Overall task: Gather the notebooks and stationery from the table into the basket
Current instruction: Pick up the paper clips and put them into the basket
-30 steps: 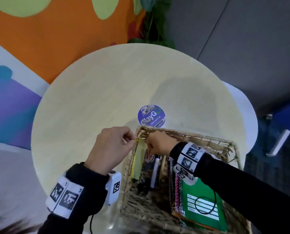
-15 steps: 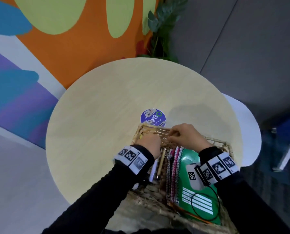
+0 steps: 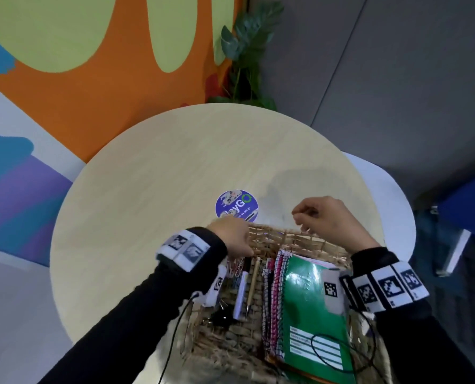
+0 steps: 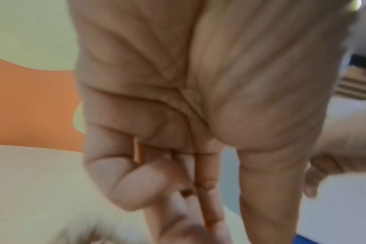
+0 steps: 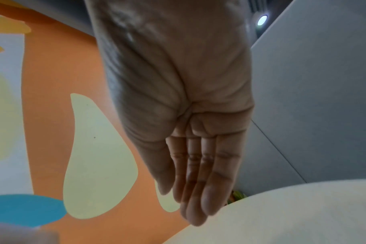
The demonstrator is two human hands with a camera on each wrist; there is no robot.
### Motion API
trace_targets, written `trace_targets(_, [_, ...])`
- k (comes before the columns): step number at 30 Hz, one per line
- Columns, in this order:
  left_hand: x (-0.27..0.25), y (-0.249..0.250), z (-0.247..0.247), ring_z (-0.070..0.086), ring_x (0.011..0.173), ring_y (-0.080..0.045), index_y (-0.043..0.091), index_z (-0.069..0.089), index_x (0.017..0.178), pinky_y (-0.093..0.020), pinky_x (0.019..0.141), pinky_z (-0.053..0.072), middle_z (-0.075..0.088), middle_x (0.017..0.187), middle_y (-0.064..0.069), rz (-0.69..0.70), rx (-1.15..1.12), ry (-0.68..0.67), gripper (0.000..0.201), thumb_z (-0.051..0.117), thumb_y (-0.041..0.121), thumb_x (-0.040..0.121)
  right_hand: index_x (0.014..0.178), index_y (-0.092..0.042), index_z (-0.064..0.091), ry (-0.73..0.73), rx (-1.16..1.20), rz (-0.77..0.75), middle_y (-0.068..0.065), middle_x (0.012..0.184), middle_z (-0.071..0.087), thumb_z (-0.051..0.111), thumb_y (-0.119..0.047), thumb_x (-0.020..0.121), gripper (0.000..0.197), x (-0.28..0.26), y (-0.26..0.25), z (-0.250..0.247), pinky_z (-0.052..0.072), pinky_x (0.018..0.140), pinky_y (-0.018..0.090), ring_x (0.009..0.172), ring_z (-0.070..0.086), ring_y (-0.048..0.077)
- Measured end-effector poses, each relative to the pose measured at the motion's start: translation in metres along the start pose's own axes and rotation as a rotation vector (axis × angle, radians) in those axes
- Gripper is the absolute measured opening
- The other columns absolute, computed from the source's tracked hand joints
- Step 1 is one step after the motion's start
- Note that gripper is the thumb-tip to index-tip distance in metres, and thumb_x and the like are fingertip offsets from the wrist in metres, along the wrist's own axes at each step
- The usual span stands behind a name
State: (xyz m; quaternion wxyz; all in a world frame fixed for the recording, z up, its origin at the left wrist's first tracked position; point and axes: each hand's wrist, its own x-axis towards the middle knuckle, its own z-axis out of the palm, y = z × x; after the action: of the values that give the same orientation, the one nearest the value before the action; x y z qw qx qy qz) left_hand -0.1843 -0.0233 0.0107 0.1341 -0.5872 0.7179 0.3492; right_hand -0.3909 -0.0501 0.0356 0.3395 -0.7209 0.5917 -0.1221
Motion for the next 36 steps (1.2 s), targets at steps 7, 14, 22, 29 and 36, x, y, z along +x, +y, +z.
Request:
trace_targets(7, [0.033, -0.054, -0.068, 0.065, 0.092, -0.021, 0.018, 0.071, 0.094, -0.026, 0.075, 0.045, 0.072, 0.098, -0.002, 0.099, -0.081, 0.277, 0.016, 0.062, 0.022, 0.082, 0.098, -0.013, 0.071, -0.168, -0.381, -0.198, 0.003, 0.086, 0.072, 0.059, -0.015, 0.088, 0.016, 0.084, -0.017, -0.02, 0.049, 0.076, 0.03, 0.086, 0.067, 0.023])
trace_targets(14, [0.102, -0.087, -0.054, 0.061, 0.098, -0.021, 0.018, 0.066, 0.107, -0.028, 0.079, 0.043, 0.069, 0.105, -0.003, 0.126, 0.014, 0.099, 0.022, 0.058, 0.021, 0.086, 0.116, -0.019, 0.061, -0.643, -0.733, -0.388, 0.002, 0.116, 0.066, 0.056, -0.017, 0.089, 0.027, 0.149, -0.008, 0.023, 0.047, 0.084, 0.034, 0.107, 0.06, 0.025])
trace_targets(22, [0.13, -0.093, -0.019, 0.063, 0.096, -0.018, 0.022, 0.068, 0.1, -0.03, 0.082, 0.047, 0.07, 0.103, 0.002, 0.264, -0.033, -0.053, 0.02, 0.059, 0.017, 0.083, 0.136, -0.022, 0.037, -0.978, -0.891, -0.633, 0.004, 0.138, 0.041, 0.067, -0.014, 0.08, 0.064, 0.156, 0.031, 0.069, 0.053, 0.068, 0.037, 0.113, 0.054, 0.03])
trace_targets(29, [0.142, -0.087, -0.007, 0.062, 0.098, -0.016, 0.025, 0.068, 0.099, -0.033, 0.083, 0.05, 0.069, 0.101, 0.003, 0.428, -0.029, -0.054, 0.017, 0.058, 0.021, 0.085, 0.133, -0.032, 0.044, -0.944, -0.796, -0.638, -0.002, 0.132, 0.048, 0.072, -0.021, 0.074, 0.066, 0.155, 0.042, 0.066, 0.049, 0.068, 0.031, 0.108, 0.059, 0.026])
trace_targets(36, [0.159, -0.065, 0.005, 0.057, 0.112, -0.027, 0.015, 0.06, 0.121, -0.041, 0.086, 0.052, 0.06, 0.123, -0.008, 0.641, 0.139, -0.103, 0.037, 0.057, 0.015, 0.084, 0.113, -0.03, 0.052, -0.433, -0.563, -0.336, -0.006, 0.105, 0.055, 0.071, -0.038, 0.064, 0.053, 0.153, 0.02, -0.01, 0.051, 0.066, 0.035, 0.083, 0.059, 0.019])
